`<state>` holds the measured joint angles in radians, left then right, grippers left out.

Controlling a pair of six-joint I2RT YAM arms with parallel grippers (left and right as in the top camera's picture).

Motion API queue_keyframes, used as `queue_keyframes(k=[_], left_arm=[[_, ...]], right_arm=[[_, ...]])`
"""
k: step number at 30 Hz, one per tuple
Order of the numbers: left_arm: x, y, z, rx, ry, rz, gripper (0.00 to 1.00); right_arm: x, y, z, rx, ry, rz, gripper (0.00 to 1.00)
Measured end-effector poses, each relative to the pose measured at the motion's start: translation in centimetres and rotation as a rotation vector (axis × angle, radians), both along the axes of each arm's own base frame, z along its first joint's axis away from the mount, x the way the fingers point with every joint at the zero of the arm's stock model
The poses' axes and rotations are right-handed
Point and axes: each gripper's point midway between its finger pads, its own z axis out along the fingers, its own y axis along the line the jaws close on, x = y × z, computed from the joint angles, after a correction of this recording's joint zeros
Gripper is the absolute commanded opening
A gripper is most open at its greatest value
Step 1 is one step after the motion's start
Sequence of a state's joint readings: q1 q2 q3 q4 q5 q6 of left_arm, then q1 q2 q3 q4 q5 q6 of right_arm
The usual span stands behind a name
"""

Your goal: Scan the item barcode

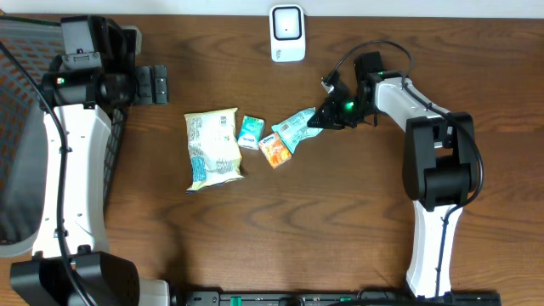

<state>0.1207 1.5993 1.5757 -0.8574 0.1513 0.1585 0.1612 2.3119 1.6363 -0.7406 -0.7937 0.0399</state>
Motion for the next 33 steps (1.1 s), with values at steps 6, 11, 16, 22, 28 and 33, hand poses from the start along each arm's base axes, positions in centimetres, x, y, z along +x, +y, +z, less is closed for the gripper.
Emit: queue_keyframes(k=[6,11,16,22,28,33], left_arm=[[0.0,0.0,0.0,0.0,0.0,0.0,0.97],[0.0,0.0,0.0,0.0,0.0,0.0,0.98],[0.0,0.0,0.0,0.0,0.0,0.0,0.98],[0.0,0.0,0.0,0.0,0.0,0.0,0.97],[0.0,0.0,0.0,0.0,0.0,0.0,0.98],[0.0,0.0,0.0,0.0,0.0,0.0,0.98]], right_arm=[[0.5,-0.3,4.2,-0.011,-0.092,-0.007,0.01],[1.2,-0.3,13.7,0.033,-0.286,-0.043,0.01],[0.4,-0.9,20.2,0.118,-0.394,-0.055,0.01],[-0.1,-1.6,22.0,0.193,-0.398,-0.053,0.01],[0.3,-1.7,21.9,0.141,-0.427,-0.067,0.01],[2.2,-1.0,20.2,-0.082,-0.519,-0.117,0.01]])
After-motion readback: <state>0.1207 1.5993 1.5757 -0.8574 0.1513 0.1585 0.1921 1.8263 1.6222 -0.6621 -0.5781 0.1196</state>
